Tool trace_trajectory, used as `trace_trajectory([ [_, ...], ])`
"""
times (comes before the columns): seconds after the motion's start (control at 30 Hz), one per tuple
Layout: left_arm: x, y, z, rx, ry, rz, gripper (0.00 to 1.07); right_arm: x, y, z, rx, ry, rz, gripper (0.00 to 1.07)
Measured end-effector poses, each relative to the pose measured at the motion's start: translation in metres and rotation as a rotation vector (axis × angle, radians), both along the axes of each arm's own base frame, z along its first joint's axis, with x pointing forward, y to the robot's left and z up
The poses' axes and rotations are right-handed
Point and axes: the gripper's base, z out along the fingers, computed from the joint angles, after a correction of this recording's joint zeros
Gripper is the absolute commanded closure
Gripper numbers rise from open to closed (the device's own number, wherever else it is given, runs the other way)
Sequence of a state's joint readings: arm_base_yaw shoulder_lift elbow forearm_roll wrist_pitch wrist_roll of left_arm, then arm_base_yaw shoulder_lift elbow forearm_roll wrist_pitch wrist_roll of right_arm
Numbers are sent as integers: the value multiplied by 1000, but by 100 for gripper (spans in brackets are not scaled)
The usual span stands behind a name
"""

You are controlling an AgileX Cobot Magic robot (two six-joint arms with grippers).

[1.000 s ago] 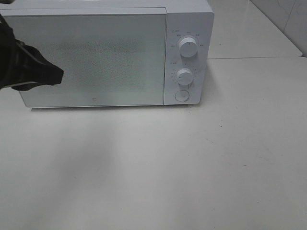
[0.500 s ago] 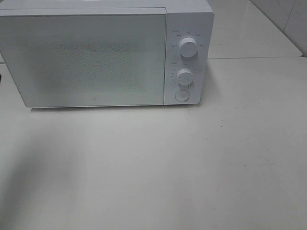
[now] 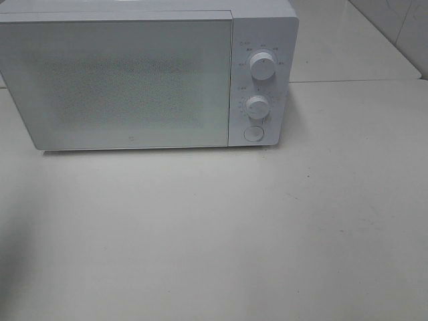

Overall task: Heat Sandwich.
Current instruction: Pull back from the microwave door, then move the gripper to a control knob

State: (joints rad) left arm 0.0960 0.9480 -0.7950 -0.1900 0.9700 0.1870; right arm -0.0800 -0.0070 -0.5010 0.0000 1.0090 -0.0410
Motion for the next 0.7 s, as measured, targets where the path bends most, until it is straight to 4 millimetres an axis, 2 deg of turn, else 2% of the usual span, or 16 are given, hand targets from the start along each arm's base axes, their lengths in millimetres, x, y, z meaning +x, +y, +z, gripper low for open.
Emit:
trace_trajectory([
  [0.07, -3, 0, 2, 0, -1, -1, 28, 0, 0, 0, 0, 0, 0, 35],
  [0.23, -26, -3, 5, 5, -40, -7, 28, 0, 0, 0, 0, 0, 0, 35],
  [0.47, -72, -7, -13, 12, -54, -18, 28, 0, 0, 0, 0, 0, 0, 35],
  [0.5, -72, -7, -13, 12, -54, -18, 28, 0, 0, 0, 0, 0, 0, 35],
  [0.63, -95, -10, -21, 19, -108, -21, 28, 0, 0, 0, 0, 0, 0, 35],
  [0.7, -100, -10, -23, 20, -121, -21, 28, 0, 0, 0, 0, 0, 0, 35],
])
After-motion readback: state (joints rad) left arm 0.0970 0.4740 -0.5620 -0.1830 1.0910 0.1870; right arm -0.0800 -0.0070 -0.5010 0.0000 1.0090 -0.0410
